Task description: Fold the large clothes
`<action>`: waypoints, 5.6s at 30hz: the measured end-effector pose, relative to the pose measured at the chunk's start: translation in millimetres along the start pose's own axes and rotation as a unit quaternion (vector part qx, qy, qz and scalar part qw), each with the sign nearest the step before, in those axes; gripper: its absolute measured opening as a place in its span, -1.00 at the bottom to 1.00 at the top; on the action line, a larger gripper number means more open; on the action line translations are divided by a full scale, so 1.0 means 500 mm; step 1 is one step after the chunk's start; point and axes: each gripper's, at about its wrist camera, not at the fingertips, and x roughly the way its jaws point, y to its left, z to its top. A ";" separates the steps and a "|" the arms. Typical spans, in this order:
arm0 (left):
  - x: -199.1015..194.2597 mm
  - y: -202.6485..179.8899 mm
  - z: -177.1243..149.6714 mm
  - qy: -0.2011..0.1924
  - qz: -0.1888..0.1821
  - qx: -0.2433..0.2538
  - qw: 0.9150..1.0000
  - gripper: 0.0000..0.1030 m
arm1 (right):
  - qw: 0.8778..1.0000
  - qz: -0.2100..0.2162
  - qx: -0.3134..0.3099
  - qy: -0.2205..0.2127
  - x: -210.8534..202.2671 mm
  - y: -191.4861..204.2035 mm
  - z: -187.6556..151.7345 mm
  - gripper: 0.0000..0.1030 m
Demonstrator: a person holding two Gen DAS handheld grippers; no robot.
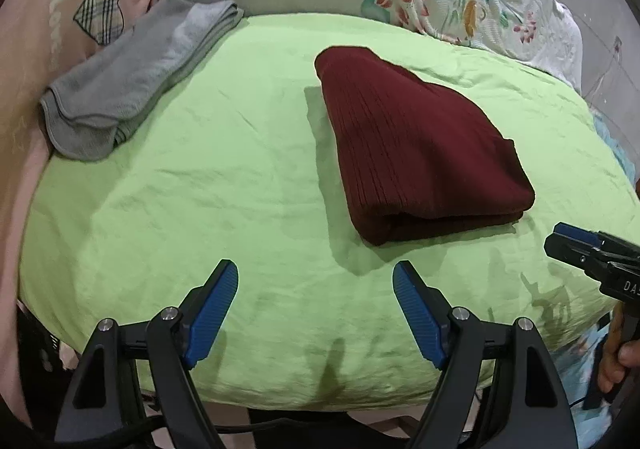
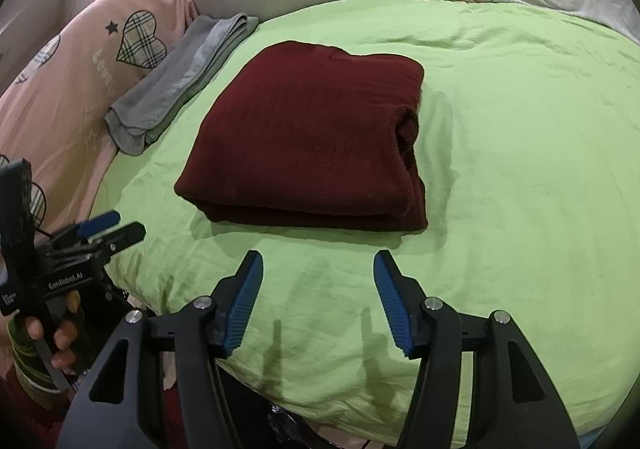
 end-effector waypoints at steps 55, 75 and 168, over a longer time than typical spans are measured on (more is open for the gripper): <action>0.003 -0.047 0.093 0.003 0.042 0.024 0.999 0.64 | 0.999 0.007 -0.044 -0.003 -0.022 0.010 0.083 0.59; -0.019 -0.061 0.099 -0.032 0.043 0.038 0.998 0.65 | 0.998 0.011 -0.059 -0.005 -0.019 0.031 0.100 0.59; -0.052 -0.074 0.080 -0.027 0.047 0.042 0.998 0.65 | 0.997 0.008 -0.072 -0.013 -0.044 0.043 0.096 0.59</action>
